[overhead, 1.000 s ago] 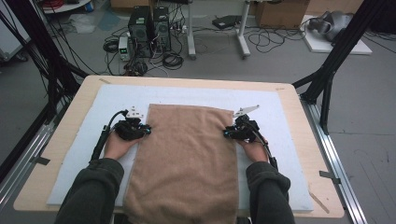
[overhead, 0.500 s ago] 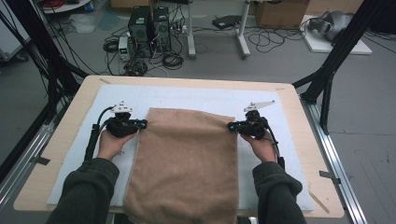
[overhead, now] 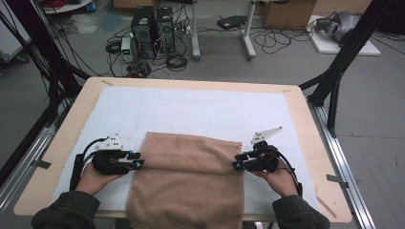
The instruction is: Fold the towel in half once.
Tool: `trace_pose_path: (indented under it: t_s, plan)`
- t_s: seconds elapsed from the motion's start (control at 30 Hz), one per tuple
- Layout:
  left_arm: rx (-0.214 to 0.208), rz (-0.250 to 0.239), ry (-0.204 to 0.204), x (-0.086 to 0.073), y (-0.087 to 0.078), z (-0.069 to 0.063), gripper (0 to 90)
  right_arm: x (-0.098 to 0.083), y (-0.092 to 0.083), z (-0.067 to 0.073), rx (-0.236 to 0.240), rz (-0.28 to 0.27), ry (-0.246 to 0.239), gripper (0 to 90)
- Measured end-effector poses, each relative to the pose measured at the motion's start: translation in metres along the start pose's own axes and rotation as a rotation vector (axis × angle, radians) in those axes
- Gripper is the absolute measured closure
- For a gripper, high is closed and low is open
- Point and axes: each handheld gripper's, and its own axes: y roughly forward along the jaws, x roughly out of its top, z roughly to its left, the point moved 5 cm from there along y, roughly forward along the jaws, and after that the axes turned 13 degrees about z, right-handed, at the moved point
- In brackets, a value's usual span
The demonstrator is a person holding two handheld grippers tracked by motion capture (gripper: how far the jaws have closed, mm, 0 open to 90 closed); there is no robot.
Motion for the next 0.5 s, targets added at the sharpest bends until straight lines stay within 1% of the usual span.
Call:
trace_pose_path:
  t_s: [0.03, 0.07, 0.1, 0.13, 0.17, 0.2, 0.23, 0.27, 0.3, 0.33, 0.37, 0.4, 0.43, 0.5]
  plan:
    - [0.011, -0.020, -0.005, 0.004, 0.000, 0.003, 58.2, 0.002, -0.001, -0.004, -0.035, -0.011, 0.010, 51.7]
    - [0.016, -0.032, -0.019, 0.008, 0.000, 0.008, 55.8, 0.005, -0.001, -0.009, -0.068, -0.016, 0.023, 51.0]
    - [0.024, -0.052, -0.048, 0.013, 0.002, 0.015, 53.9, 0.009, 0.000, -0.013, -0.081, -0.023, 0.017, 49.9]
    - [0.024, -0.062, -0.063, 0.015, 0.005, 0.019, 54.5, 0.013, 0.002, -0.018, -0.103, -0.033, 0.015, 48.3]
    - [0.014, -0.058, -0.095, 0.018, 0.010, 0.028, 57.1, 0.016, 0.003, -0.021, -0.124, -0.031, 0.017, 48.2]
    - [0.017, -0.049, -0.124, 0.019, 0.015, 0.035, 59.9, 0.020, 0.007, -0.027, -0.129, -0.024, 0.015, 48.1]
    - [0.026, -0.054, -0.144, 0.020, 0.020, 0.042, 60.2, 0.022, 0.011, -0.032, -0.110, -0.023, 0.027, 47.6]
    - [0.028, -0.065, -0.166, 0.020, 0.025, 0.048, 61.4, 0.023, 0.015, -0.037, -0.115, -0.018, 0.038, 46.7]
    - [0.042, -0.060, -0.182, 0.020, 0.030, 0.053, 61.0, 0.023, 0.019, -0.042, -0.133, -0.001, 0.047, 45.9]
    - [0.055, -0.036, -0.186, 0.020, 0.035, 0.056, 60.0, 0.024, 0.023, -0.045, -0.124, 0.004, 0.056, 45.5]
    - [0.078, -0.016, -0.184, 0.021, 0.041, 0.059, 57.2, 0.024, 0.025, -0.046, -0.108, 0.005, 0.063, 45.1]
    - [0.088, -0.016, -0.177, 0.022, 0.044, 0.059, 55.5, 0.024, 0.026, -0.047, -0.119, 0.008, 0.061, 43.7]
    - [0.088, -0.012, -0.170, 0.023, 0.047, 0.059, 54.9, 0.025, 0.025, -0.047, -0.120, 0.002, 0.057, 44.4]
    - [0.095, 0.011, -0.152, 0.022, 0.050, 0.058, 53.8, 0.025, 0.020, -0.044, -0.103, -0.013, 0.054, 45.3]
